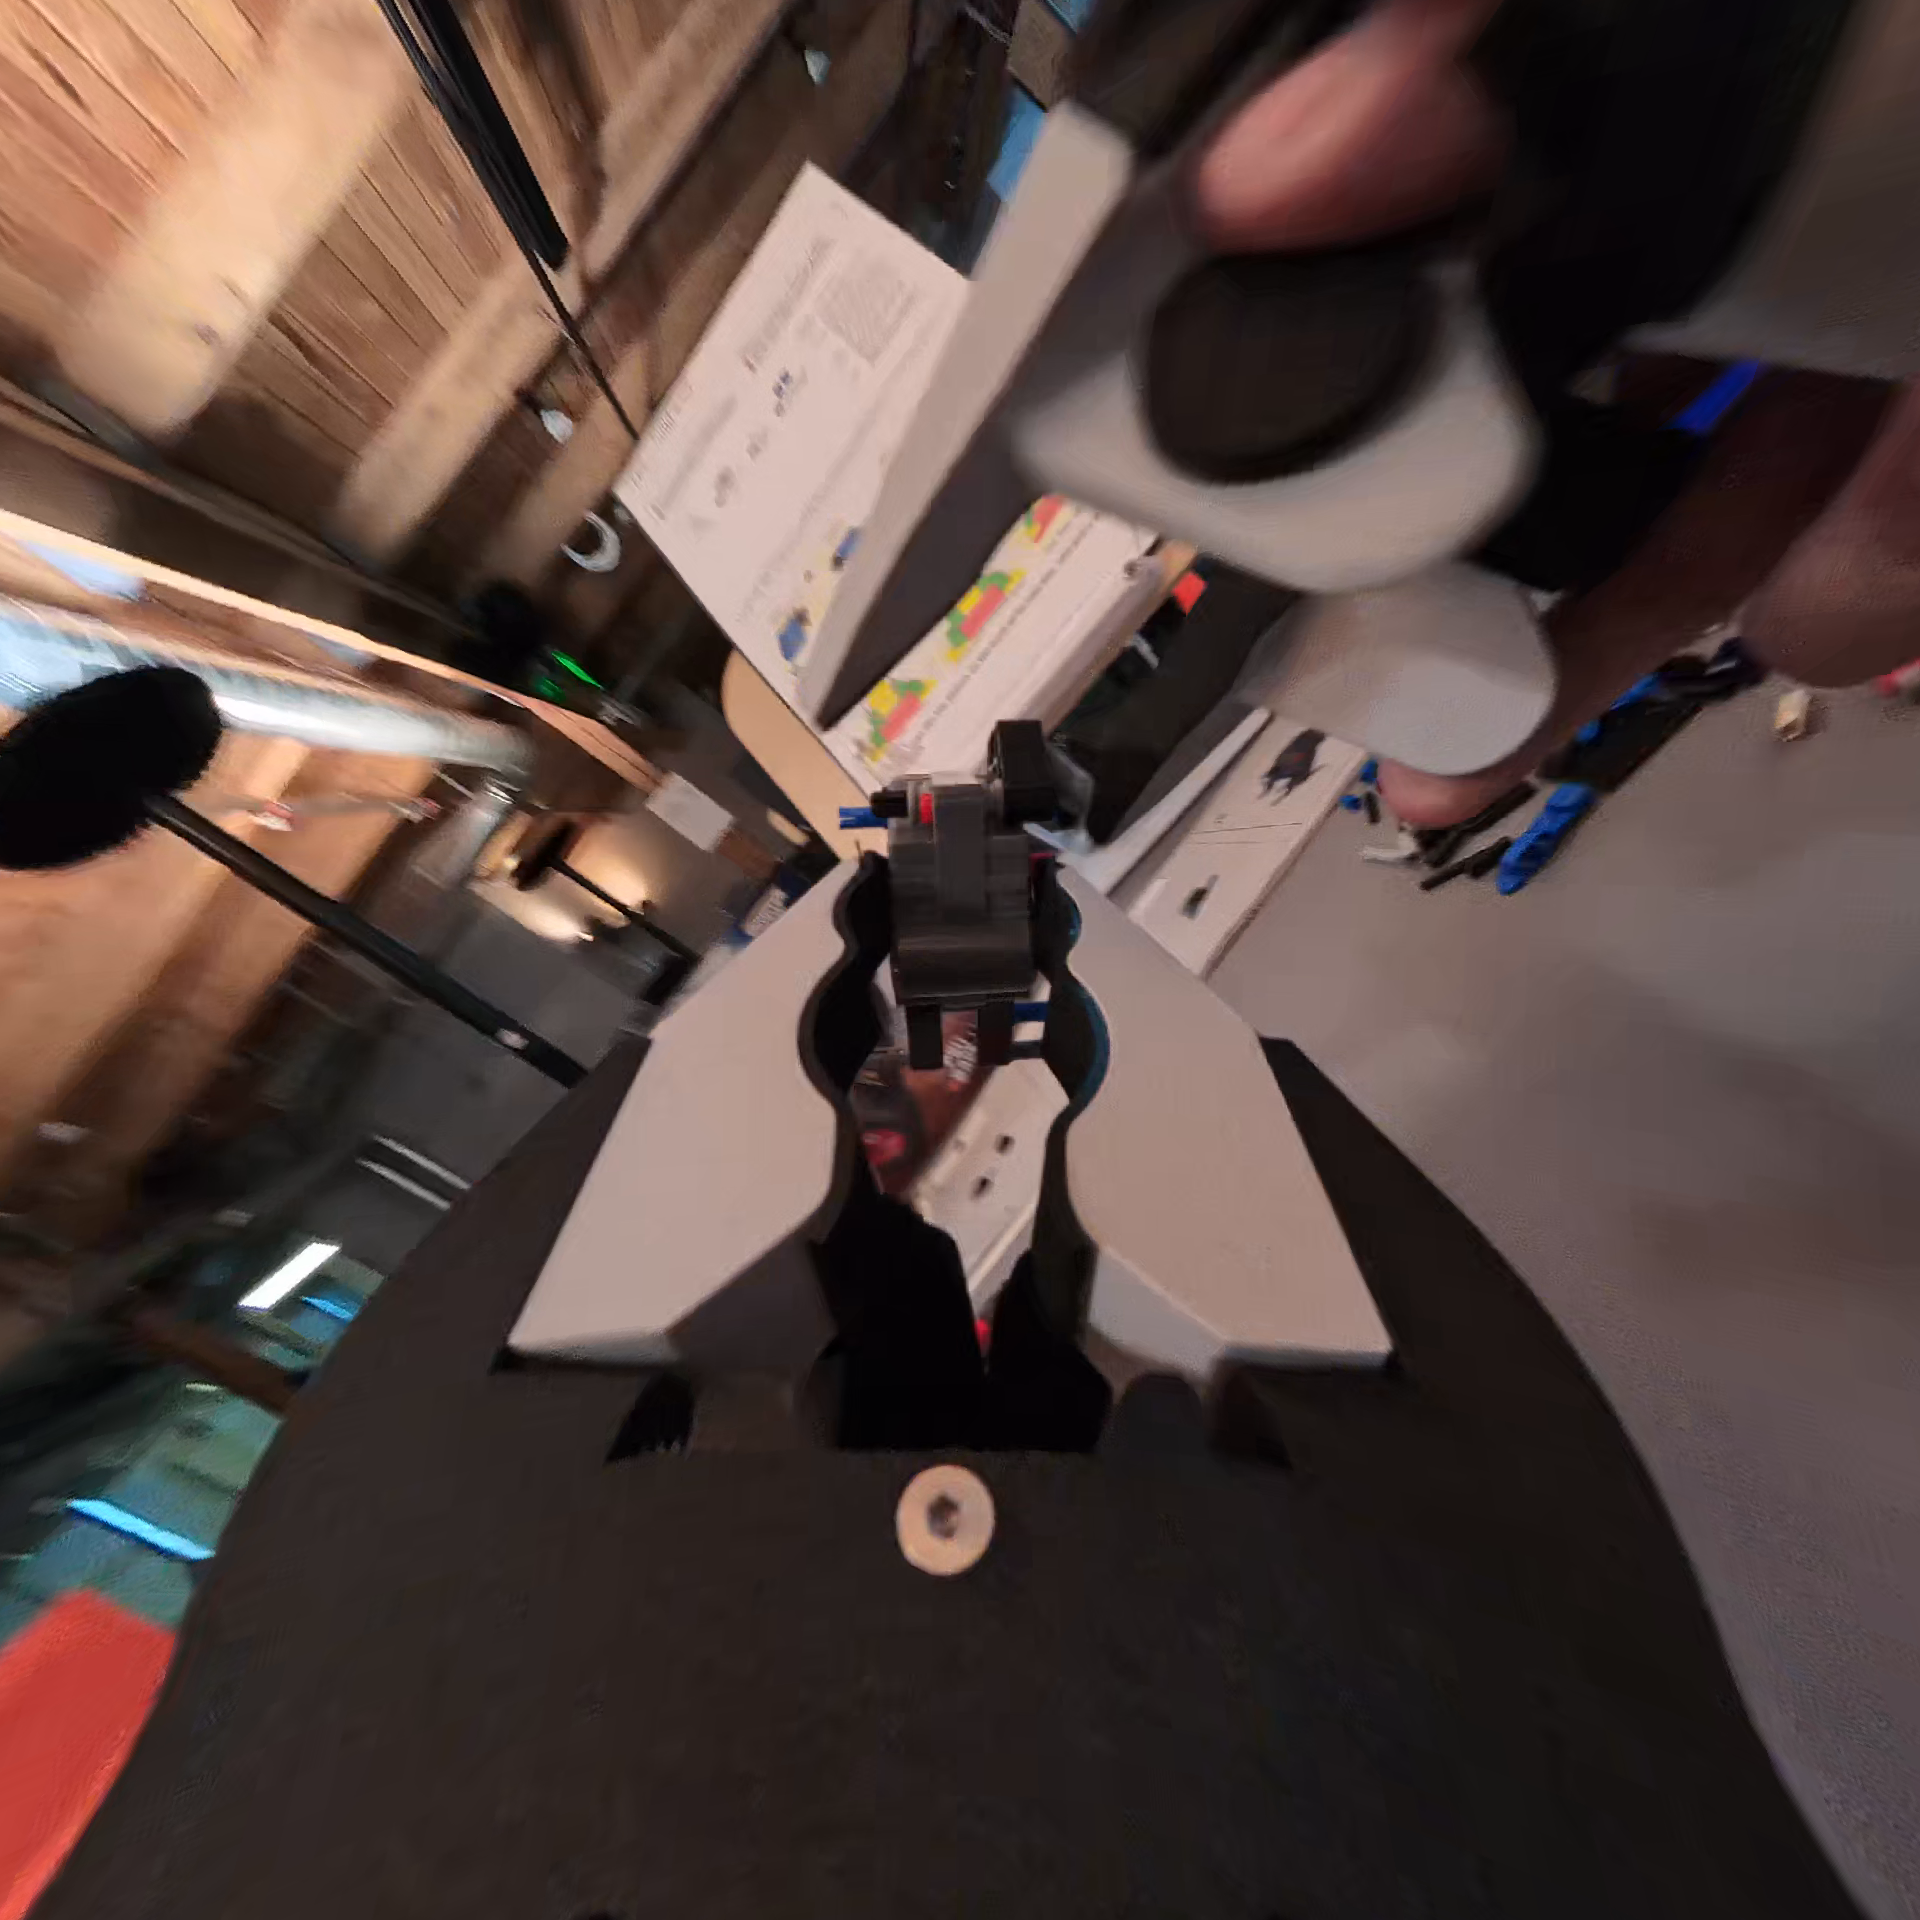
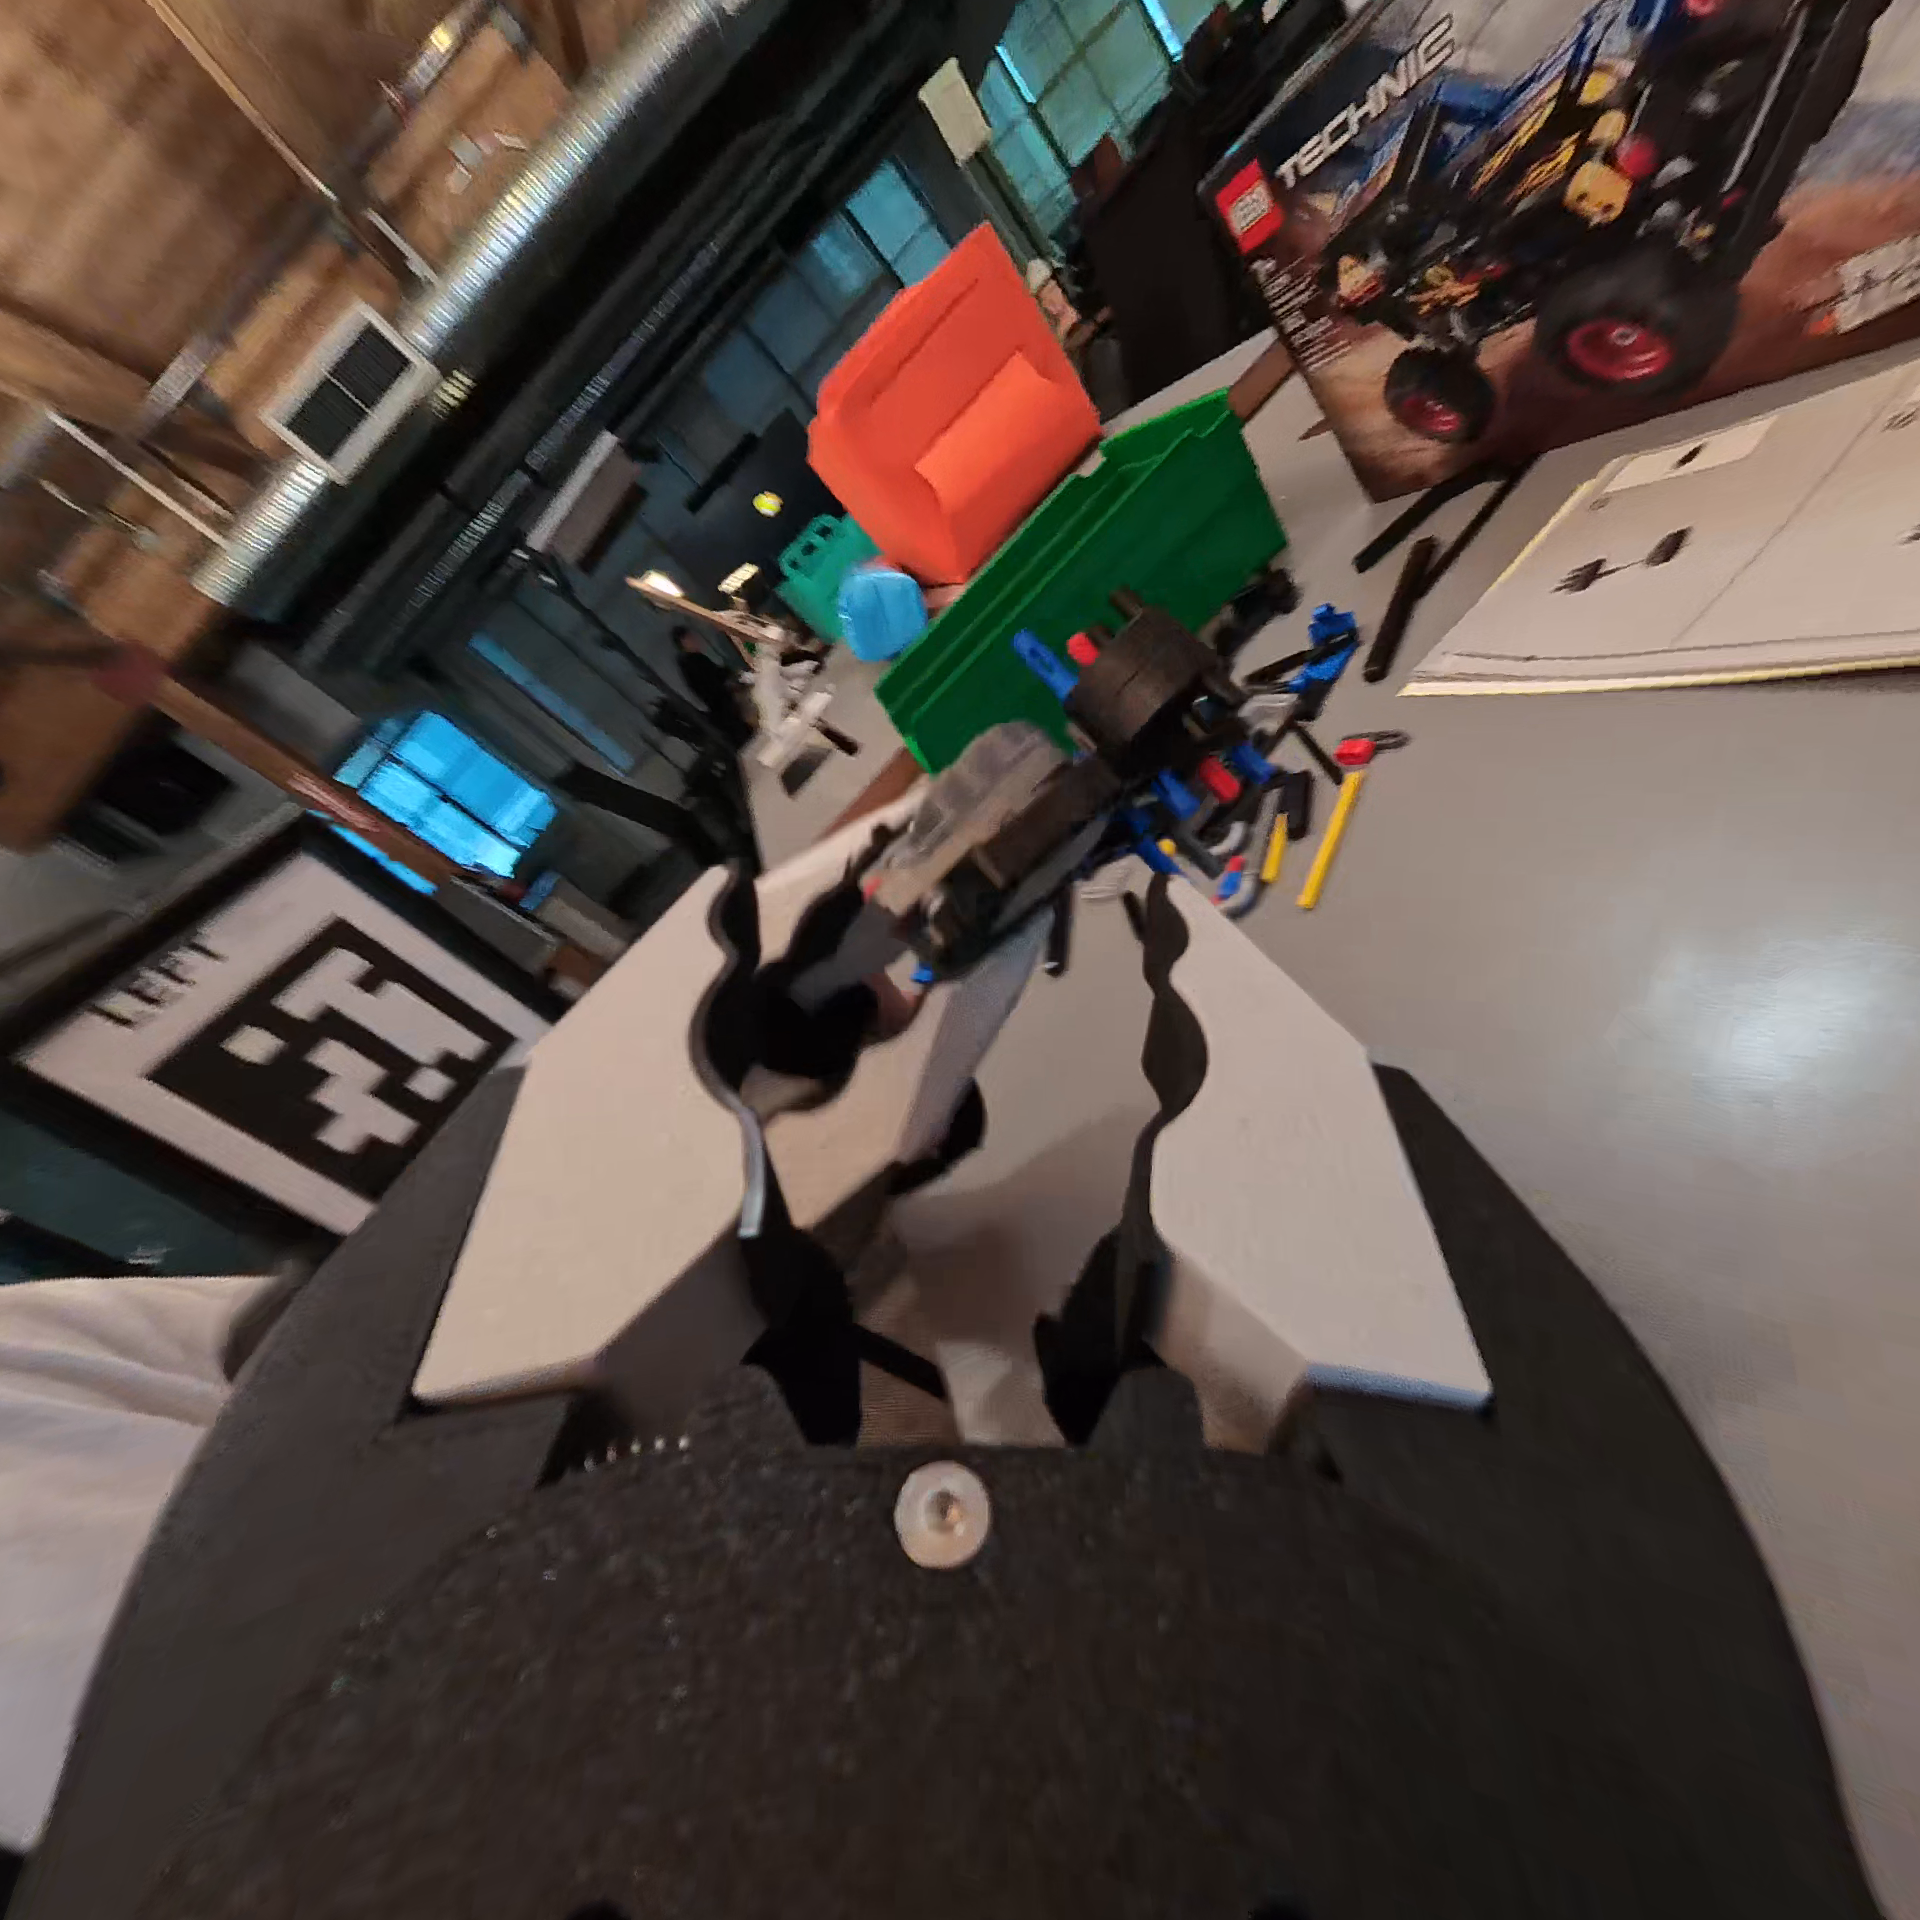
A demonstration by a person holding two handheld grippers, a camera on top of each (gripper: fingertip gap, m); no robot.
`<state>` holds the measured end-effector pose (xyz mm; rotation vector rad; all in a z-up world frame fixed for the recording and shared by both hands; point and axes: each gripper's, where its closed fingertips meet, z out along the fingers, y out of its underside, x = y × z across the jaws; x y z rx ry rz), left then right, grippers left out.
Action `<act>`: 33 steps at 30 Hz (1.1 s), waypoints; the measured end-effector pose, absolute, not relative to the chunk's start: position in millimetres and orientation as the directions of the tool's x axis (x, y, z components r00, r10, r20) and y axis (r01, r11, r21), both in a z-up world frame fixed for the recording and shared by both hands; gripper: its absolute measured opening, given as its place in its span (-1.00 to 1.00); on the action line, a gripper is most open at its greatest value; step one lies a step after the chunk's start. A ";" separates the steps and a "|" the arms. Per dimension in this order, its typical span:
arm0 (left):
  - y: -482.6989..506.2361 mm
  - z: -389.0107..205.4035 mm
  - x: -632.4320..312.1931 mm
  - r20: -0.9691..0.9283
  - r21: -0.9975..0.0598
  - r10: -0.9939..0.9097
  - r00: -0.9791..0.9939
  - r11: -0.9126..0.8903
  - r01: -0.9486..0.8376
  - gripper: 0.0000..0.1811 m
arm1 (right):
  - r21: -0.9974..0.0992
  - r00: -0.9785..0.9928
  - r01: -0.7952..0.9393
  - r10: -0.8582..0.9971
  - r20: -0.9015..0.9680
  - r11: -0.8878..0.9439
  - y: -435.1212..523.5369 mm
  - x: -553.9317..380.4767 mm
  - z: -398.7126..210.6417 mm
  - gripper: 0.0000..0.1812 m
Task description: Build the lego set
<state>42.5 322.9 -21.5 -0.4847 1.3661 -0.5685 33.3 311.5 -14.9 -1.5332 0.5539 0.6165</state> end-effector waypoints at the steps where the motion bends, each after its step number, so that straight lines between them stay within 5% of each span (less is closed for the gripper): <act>1: 318.0 -21.2 40.8 -0.800 -0.571 -0.580 0.153 0.815 0.098 -0.72 | -0.695 0.691 -0.717 0.068 -0.719 -0.056 312.5 31.7 -12.4 -0.23; 6: 300.5 -29.9 38.4 -0.911 -0.237 -0.235 0.339 0.971 0.035 -0.72 | -0.605 0.601 -0.789 0.070 -0.796 -0.109 313.0 36.6 -28.6 -0.64; 9: 297.5 -45.5 44.4 -0.934 -0.215 -0.214 0.285 0.976 0.031 -0.67 | -0.613 0.612 -0.778 0.054 -0.789 -0.140 310.4 44.5 -41.5 -0.67; 12: 289.5 -58.6 33.5 -0.928 -0.349 -0.357 0.103 0.933 0.091 -0.38 | -0.688 0.694 -0.695 0.057 -0.718 -0.207 303.6 53.8 -44.4 -0.67; 15: 291.9 -48.8 10.0 -0.830 -0.557 -0.540 -0.137 0.813 0.171 -0.31 | -0.754 0.775 -0.524 0.145 -0.615 -0.396 295.4 46.8 -46.3 -0.67; 21: 327.2 -43.4 3.3 -0.225 -0.912 -0.651 -0.725 0.402 -0.078 -0.22 | -0.813 0.724 -0.174 0.488 -0.488 -0.555 287.0 19.7 -46.9 -0.67; 25: 320.2 -44.1 5.9 0.168 -0.935 -0.475 -0.864 0.200 -0.292 -0.34 | -0.780 0.769 0.061 0.528 -0.361 -0.623 292.5 16.3 -70.3 -0.68; 33: 304.3 -72.4 13.1 0.265 -0.883 -0.358 -0.895 0.282 -0.374 -0.54 | -0.756 0.692 0.049 0.568 -0.445 -0.652 290.7 11.4 -86.4 -0.67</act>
